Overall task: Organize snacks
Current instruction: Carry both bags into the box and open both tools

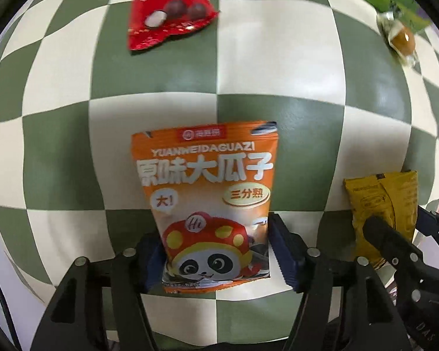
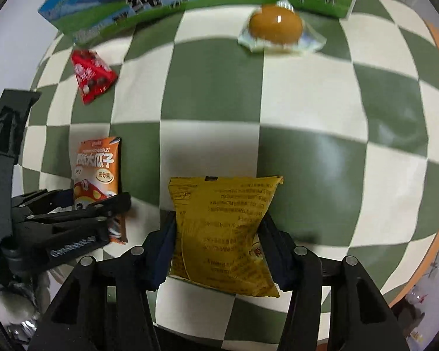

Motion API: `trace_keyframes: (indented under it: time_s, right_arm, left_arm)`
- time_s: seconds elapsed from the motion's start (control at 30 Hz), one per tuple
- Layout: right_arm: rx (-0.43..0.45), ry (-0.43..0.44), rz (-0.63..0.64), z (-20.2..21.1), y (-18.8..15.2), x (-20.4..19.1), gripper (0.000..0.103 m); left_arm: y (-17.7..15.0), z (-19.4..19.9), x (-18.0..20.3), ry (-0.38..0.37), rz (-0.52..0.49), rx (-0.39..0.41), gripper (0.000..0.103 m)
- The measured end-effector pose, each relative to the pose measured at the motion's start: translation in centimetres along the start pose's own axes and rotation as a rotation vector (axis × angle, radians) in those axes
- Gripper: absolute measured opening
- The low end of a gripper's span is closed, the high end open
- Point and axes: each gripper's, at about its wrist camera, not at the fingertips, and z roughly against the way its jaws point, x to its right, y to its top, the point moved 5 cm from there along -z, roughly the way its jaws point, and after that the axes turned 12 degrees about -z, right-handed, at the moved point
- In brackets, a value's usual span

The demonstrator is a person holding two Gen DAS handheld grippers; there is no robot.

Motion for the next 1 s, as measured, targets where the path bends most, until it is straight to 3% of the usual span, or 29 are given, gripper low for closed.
trace_keyframes:
  time_s: [0.13,0.27,0.4,0.53,0.67,0.83,0.93,1.0]
  right_arm:
    - [-0.02,-0.014,0.015,-0.9,-0.3,0.0,0.06]
    - [-0.013,-0.034,0.036,-1.6,-0.6,-0.6,0.059]
    - [-0.004,0.031,0.002,-0.4,-0.4,0.1,0.054]
    - [0.041,0.108,-0.018,3.0,1.0,0.5,0.053]
    - [0.132,0.211,-0.047,9.3,4.3,0.4,0.053]
    - [0.271,0.309,-0.057,17.1,10.7,-0.9,0.053]
    - [0.331,0.31,-0.049,19.4,15.4,-2.3,0.053]
    - [0.36,0.278,-0.041,20.0,19.4,-3.4,0.053]
  left_arm:
    - [0.3,-0.1,0.3,-0.003,-0.001,0.003,0.063]
    - [-0.5,1.6,1.1,-0.001,-0.005,0.03,0.055]
    - [0.1,4.7,1.4,-0.029,-0.01,0.079,0.053]
    - [2.2,10.6,1.7,-0.076,-0.007,0.187,0.053]
    - [6.5,18.4,1.9,-0.108,-0.02,0.321,0.053]
    - [12.1,22.9,0.1,-0.099,-0.038,0.401,0.053]
    - [17.7,23.1,-1.4,-0.044,-0.042,0.401,0.053]
    - [19.1,23.4,-3.7,0.026,-0.05,0.398,0.053]
